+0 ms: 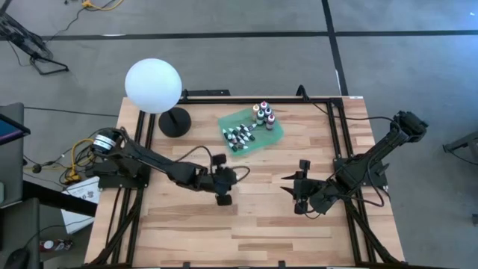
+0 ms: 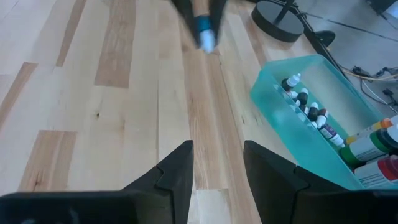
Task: Pick & Place food coloring
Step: Put the blue food coloring bottle into the green bin
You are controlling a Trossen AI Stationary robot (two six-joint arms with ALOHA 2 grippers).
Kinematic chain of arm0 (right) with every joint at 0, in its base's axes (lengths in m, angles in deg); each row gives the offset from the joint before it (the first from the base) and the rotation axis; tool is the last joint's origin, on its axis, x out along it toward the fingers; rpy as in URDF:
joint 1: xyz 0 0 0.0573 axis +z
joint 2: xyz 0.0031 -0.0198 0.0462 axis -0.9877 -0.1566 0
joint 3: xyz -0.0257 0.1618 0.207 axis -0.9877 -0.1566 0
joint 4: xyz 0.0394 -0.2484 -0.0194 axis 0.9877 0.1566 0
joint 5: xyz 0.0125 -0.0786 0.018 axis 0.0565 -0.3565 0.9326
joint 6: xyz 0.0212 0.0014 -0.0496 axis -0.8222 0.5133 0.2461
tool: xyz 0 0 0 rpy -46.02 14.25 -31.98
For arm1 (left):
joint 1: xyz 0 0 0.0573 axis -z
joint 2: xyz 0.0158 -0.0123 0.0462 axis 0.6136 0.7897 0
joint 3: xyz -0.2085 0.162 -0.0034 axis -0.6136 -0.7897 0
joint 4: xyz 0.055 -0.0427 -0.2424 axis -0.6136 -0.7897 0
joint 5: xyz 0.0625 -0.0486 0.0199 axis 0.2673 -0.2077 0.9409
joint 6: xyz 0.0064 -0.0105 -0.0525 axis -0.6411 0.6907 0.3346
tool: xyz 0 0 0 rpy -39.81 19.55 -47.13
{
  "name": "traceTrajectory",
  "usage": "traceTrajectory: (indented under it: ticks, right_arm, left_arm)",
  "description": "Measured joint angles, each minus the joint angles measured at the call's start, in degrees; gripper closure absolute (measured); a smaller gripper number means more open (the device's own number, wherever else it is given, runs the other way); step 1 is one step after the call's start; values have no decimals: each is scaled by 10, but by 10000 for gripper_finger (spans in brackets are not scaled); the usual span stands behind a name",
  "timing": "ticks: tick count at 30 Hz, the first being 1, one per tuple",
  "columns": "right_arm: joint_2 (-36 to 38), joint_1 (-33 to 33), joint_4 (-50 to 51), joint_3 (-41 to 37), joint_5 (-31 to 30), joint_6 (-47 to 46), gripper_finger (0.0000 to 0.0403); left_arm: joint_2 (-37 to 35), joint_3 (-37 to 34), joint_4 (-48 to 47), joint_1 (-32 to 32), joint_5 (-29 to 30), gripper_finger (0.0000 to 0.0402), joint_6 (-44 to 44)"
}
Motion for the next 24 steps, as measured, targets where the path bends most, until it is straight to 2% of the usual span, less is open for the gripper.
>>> traceTrajectory:
  ticks: [6, 12, 24]
  right_arm:
    - [0, -11, -2, 0, -1, 0, 269]
    - [0, -27, -4, 0, 0, 0, 269]
    - [0, -27, -5, 0, 0, 0, 269]
  left_arm:
    - [-42, 1, -4, -47, 65, 321, -81]
    - [-49, 1, 23, -127, 64, 322, -135]
    - [-46, 2, 61, -260, -58, 322, -144]
